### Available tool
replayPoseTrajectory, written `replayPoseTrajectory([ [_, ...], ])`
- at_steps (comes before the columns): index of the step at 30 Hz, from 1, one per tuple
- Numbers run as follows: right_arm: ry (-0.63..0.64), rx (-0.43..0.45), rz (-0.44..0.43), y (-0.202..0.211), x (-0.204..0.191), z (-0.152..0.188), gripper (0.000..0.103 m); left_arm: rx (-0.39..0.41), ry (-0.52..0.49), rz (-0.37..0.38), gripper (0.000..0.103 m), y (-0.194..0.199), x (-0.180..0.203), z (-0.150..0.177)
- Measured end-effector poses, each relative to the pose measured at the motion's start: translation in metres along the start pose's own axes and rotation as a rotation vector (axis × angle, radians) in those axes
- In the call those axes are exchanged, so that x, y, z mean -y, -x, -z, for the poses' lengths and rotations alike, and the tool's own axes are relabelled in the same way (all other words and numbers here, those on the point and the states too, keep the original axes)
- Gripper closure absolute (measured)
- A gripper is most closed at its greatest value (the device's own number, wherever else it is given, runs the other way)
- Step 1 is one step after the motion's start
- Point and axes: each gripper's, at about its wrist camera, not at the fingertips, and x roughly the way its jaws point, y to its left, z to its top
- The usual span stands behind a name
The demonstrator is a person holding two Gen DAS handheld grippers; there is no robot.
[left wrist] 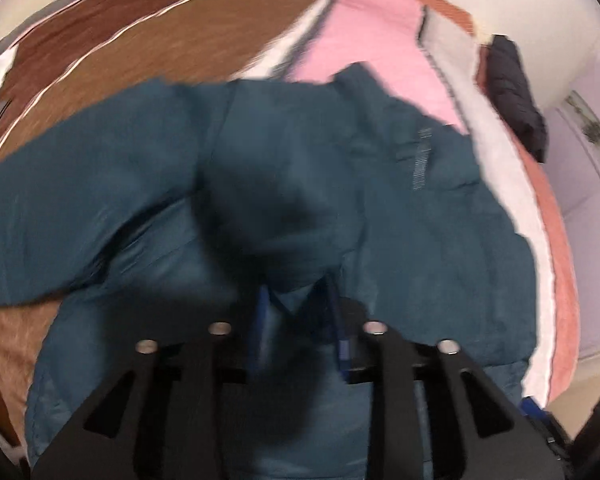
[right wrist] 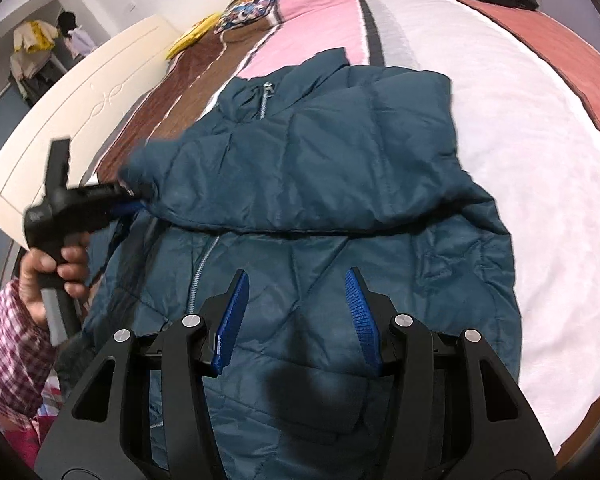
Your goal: Fold large clothes
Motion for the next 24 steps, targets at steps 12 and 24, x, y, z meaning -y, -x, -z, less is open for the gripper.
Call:
replayPoseTrajectory([
  [12, 0.096, -0.054, -0.028, -0.020, -0.047, 0.001, 0.052, 0.174, 0.020, -0.093, 0.054, 0.065, -0.076, 0.014],
  [24, 0.253, -0.097, -0.148, -0.120, -0.187, -0.069, 0.065, 0.195, 0.430, -0.181, 0.049, 0.097, -0.236, 0.034],
])
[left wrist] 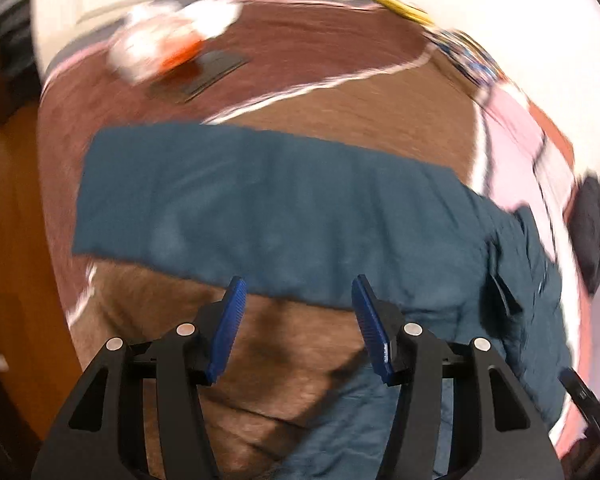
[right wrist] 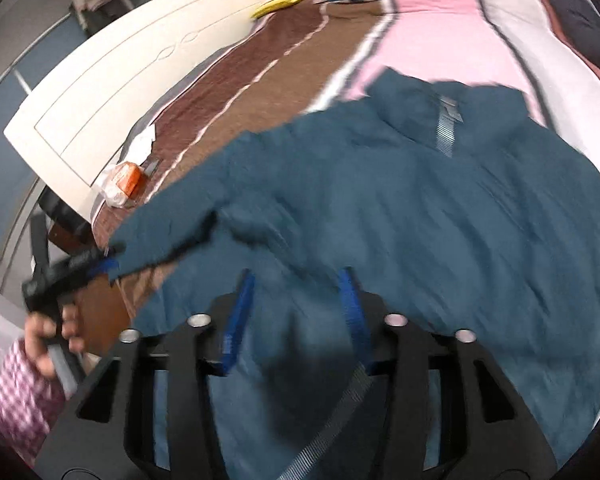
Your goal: Fold large clothes
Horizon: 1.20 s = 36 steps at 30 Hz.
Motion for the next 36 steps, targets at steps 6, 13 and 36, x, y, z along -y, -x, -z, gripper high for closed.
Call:
replayPoseTrajectory([
  [6, 0.010, -0.084, 0.108, -0.084, -0.028, -0.033, 0.069, -0.043, 0.175, 0.032, 0.046, -0.015, -0.044, -0.001],
  [13, 0.121, -0.216, 0.205, -0.133, -0.038, -0.026, 0.068, -0.054, 0.373, 0.054, 0.042, -0.026, -0.087, -0.006],
  [36, -0.073, -0.034, 0.064, 0.021, 0.010, 0.030, 0.067, 0.067, 0.417, 0.038, 0.100, -0.020, -0.078, -0.025],
])
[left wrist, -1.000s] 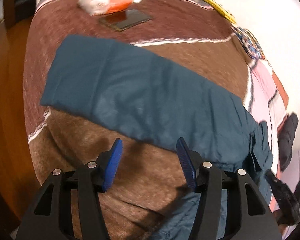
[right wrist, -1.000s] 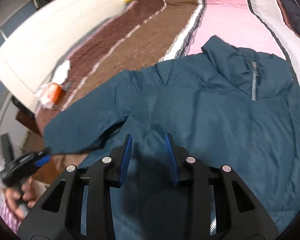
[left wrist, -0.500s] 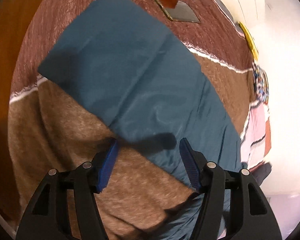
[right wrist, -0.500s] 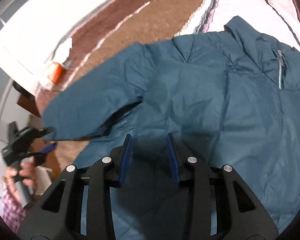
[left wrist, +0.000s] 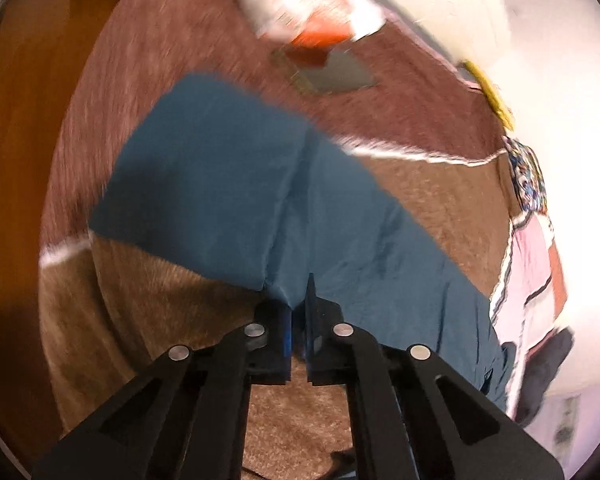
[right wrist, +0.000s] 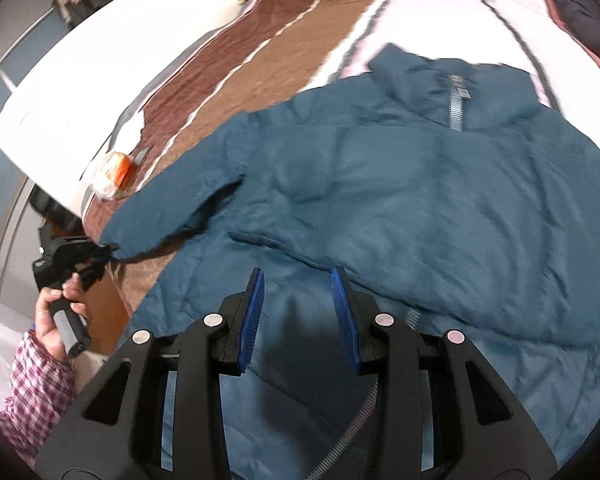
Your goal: Fold large clothes
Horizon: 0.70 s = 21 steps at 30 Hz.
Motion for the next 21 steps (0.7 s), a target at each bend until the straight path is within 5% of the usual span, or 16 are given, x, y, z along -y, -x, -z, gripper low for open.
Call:
replayPoseTrajectory([
  [4, -0.049, 0.015, 0.023, 0.025, 0.029, 0.013, 0.067, 0.120, -0.172, 0.010, 0.100, 0.034, 0.046, -0.002],
  [10, -0.130, 0.083, 0.073, 0.065, 0.072, 0.030, 0.067, 0.230, -0.406, 0.156, 0.100, 0.091, 0.134, 0.009],
  [15, -0.192, 0.155, 0.109, 0.099, 0.104, 0.043, 0.067, 0.239, -0.580, 0.325, 0.100, 0.127, 0.216, 0.047],
  [21, -0.301, 0.223, 0.142, 0.134, 0.150, 0.067, 0.066, 0.143, -0.846, 0.511, 0.100, 0.142, 0.299, 0.135],
])
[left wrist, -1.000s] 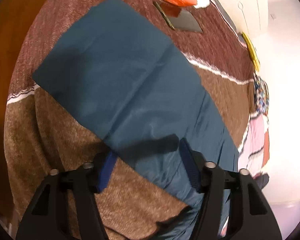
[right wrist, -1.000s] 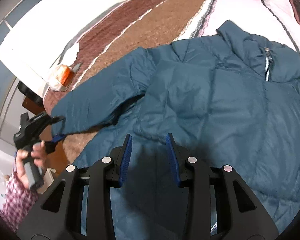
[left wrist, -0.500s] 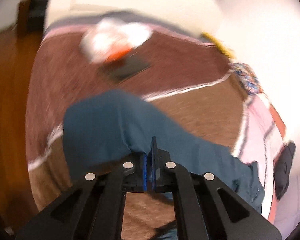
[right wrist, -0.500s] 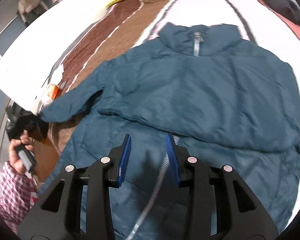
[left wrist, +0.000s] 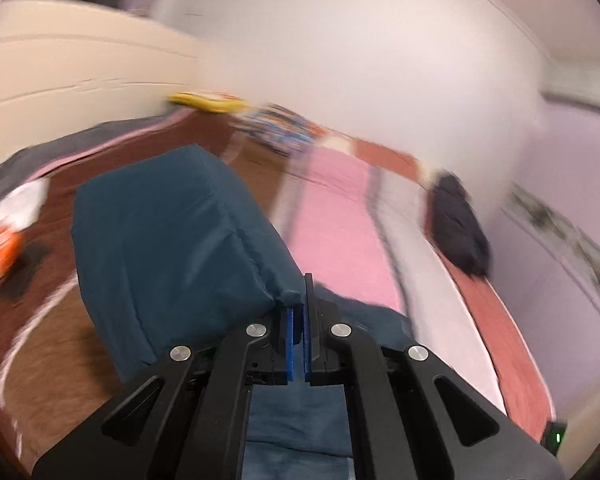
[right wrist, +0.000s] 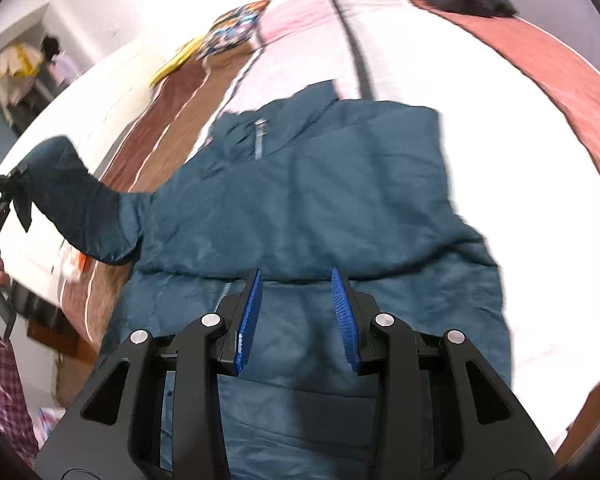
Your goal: Fold large clothes
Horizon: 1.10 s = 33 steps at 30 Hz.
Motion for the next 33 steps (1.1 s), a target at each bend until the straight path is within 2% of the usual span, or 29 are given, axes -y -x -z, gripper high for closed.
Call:
replayPoseTrajectory([
  [4, -0.062, 0.002, 0.002, 0.008, 0.029, 0.006, 0.066, -0.136, -0.141, 0.143, 0.100, -0.050, 0.078, 0.034],
  [8, -0.094, -0.002, 0.003, 0.009, 0.045, 0.011, 0.066, -0.339, -0.224, 0.205, 0.099, -0.110, 0.125, 0.094],
  [10, -0.113, -0.007, -0.003, 0.009, 0.053, 0.013, 0.066, -0.426, -0.274, 0.186, 0.090, -0.138, 0.137, 0.126],
  [11, -0.119, -0.010, -0.007, 0.007, 0.055, 0.013, 0.066, -0.477, -0.304, 0.179, 0.076, -0.153, 0.140, 0.146],
  [14, -0.117, -0.018, -0.016, 0.005, 0.057, 0.014, 0.066, -0.557, -0.315, 0.176, 0.055, -0.168, 0.144, 0.174],
  [15, -0.116, -0.020, -0.017, 0.004, 0.057, 0.013, 0.066, -0.558, -0.318, 0.186, 0.049, -0.167, 0.147, 0.175],
  [17, -0.113, -0.026, -0.026, 0.000, 0.056, 0.011, 0.066, -0.541, -0.339, 0.212, 0.046, -0.160, 0.147, 0.175],
  [23, -0.094, -0.037, -0.046, -0.011, 0.042, 0.004, 0.066, -0.537, -0.469, 0.237, 0.045, -0.130, 0.143, 0.184],
  [27, -0.069, -0.034, -0.038, -0.010, 0.033, 0.005, 0.066, -0.476, -0.544, 0.193, 0.045, -0.129, 0.142, 0.184],
  [30, -0.076, -0.035, -0.030, -0.008, 0.035, 0.007, 0.066, -0.405, -0.679, 0.153, 0.045, -0.142, 0.169, 0.180],
  [31, -0.083, -0.030, -0.029, -0.006, 0.037, 0.007, 0.066, -0.408, -0.709, 0.139, 0.045, -0.147, 0.176, 0.180],
  [33, -0.091, -0.017, -0.021, 0.000, 0.041, 0.006, 0.066, -0.474, -0.750, 0.137, 0.045, -0.165, 0.192, 0.182],
])
